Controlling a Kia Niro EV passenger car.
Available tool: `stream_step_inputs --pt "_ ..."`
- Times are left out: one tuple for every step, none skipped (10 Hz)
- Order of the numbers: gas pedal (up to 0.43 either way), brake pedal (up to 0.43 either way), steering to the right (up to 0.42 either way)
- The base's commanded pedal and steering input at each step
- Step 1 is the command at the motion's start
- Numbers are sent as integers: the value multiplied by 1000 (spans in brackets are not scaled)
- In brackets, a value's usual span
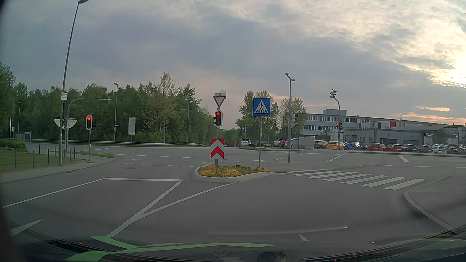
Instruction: Follow the waypoints while adhering to traffic rules and regulations
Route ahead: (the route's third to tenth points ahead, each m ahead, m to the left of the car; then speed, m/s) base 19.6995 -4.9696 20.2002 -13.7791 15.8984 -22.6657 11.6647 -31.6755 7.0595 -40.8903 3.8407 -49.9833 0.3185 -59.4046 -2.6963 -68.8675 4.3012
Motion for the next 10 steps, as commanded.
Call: stream_step_inputs --pt "0 159 67" --pt "0 165 80" --pt "0 165 89" --pt "0 165 99" --pt "0 165 108" --pt "0 165 116" --pt "0 165 125" --pt "0 165 136" --pt "0 159 144" --pt "0 159 155"
